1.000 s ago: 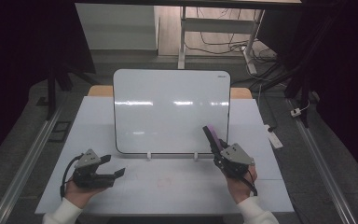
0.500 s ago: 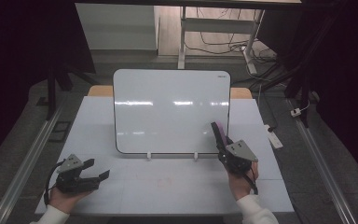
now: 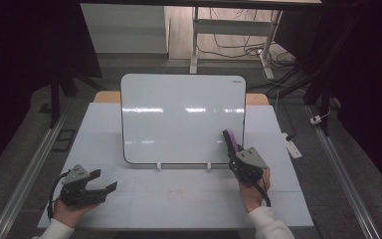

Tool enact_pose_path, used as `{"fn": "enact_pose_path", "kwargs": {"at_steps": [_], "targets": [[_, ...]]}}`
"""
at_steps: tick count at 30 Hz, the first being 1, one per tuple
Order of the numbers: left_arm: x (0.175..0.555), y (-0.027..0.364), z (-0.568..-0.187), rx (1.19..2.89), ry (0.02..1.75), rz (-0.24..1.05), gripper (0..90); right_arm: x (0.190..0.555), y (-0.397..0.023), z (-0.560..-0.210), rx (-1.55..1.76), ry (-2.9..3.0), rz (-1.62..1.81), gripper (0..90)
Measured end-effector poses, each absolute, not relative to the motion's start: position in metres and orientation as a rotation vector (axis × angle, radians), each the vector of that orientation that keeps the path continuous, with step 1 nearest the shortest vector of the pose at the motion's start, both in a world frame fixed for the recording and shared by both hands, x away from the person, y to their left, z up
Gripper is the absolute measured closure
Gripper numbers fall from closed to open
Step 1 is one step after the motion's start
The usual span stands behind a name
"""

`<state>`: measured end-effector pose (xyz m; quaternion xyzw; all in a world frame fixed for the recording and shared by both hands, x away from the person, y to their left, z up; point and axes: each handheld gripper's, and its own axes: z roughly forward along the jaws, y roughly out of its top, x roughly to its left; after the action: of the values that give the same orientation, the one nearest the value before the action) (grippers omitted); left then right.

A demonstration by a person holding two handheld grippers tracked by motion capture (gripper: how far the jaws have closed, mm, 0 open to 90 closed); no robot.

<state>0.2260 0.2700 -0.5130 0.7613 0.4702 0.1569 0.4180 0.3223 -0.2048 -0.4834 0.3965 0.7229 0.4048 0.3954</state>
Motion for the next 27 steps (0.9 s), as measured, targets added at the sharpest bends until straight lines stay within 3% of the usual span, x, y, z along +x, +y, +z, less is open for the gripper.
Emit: {"fn": "enact_pose_path", "kwargs": {"at_steps": [16,27], "targets": [[0.227,0.271,-0.514,1.913,1.179,0.387,19.7,0.311,-0.224,-0.477,0.928,1.936,1.155,45.4],[0.231,0.268,-0.516,1.934,1.162,0.351,19.5,0.298,-0.254,-0.482,0.854,2.087,1.236,39.9]]}}
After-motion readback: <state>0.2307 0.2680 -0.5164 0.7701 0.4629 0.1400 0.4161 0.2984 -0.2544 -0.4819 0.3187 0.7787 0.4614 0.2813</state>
